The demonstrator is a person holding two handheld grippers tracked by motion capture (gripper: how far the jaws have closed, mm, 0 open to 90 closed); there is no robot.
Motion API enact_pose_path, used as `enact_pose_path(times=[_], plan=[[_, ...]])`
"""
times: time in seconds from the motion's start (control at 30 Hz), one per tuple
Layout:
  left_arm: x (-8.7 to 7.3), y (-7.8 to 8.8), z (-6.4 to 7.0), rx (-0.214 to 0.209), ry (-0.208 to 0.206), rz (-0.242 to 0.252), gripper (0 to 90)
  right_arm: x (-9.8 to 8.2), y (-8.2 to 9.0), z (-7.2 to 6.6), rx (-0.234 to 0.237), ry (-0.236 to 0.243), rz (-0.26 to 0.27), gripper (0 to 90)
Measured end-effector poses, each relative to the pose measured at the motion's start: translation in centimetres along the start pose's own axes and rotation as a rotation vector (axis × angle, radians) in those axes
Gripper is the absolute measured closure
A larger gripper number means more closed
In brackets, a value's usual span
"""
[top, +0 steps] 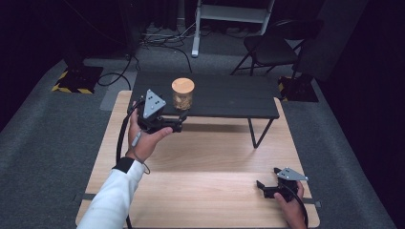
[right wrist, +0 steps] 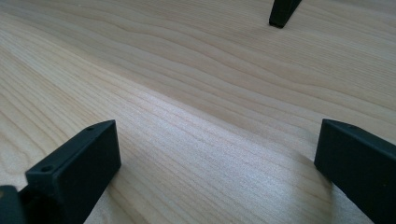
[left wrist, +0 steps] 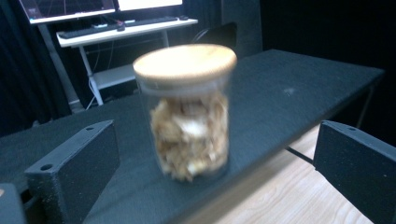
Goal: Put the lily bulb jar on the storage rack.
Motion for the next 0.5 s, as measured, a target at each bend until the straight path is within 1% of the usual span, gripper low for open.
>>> enact_pose_path(times=[0.03, 0.13, 0.2, 0.23, 0.33, 0.4, 0.5], plan=[[-0.4, 0.2, 0.1, 0.000, -0.004, -0.003, 0.4, 0.0, 0.0, 0.0, 0.000, 0.000, 0.000, 0.0], [-2.0, 0.9, 0.6, -0.008, -0.001, 0.011, 0.4, 0.0, 0.0, 0.0, 0.000, 0.000, 0.000, 0.0], [-3.0, 1.2, 1.0, 0.000, -0.017, 0.005, 0.4, 0.0, 0.0, 0.0, 0.000, 0.000, 0.000, 0.0], [-3.5, 1.4, 1.1, -0.002, -0.012, 0.008, 0.4, 0.0, 0.0, 0.0, 0.000, 0.000, 0.000, 0.0], [-5.3, 1.9, 1.4, -0.008, 0.006, -0.006, 0.4, 0.0, 0.0, 0.0, 0.000, 0.000, 0.000, 0.0], [-6.7, 2.2, 1.7, -0.011, 0.019, -0.009, 0.4, 0.0, 0.0, 0.0, 0.000, 0.001, 0.000, 0.0], [-9.0, 2.5, 2.1, -0.029, 0.047, -0.026, 0.4, 0.0, 0.0, 0.0, 0.001, 0.002, 0.000, 0.0]])
Point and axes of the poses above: each handheld gripper's, and its own axes: y roughly backward along the jaws, x roughly out of its top, z roughly to its right, the point moved 9 cm from there along -y, roughly forward along the jaws, and after that the axes turned 5 degrees about x, right-handed, at the moved point
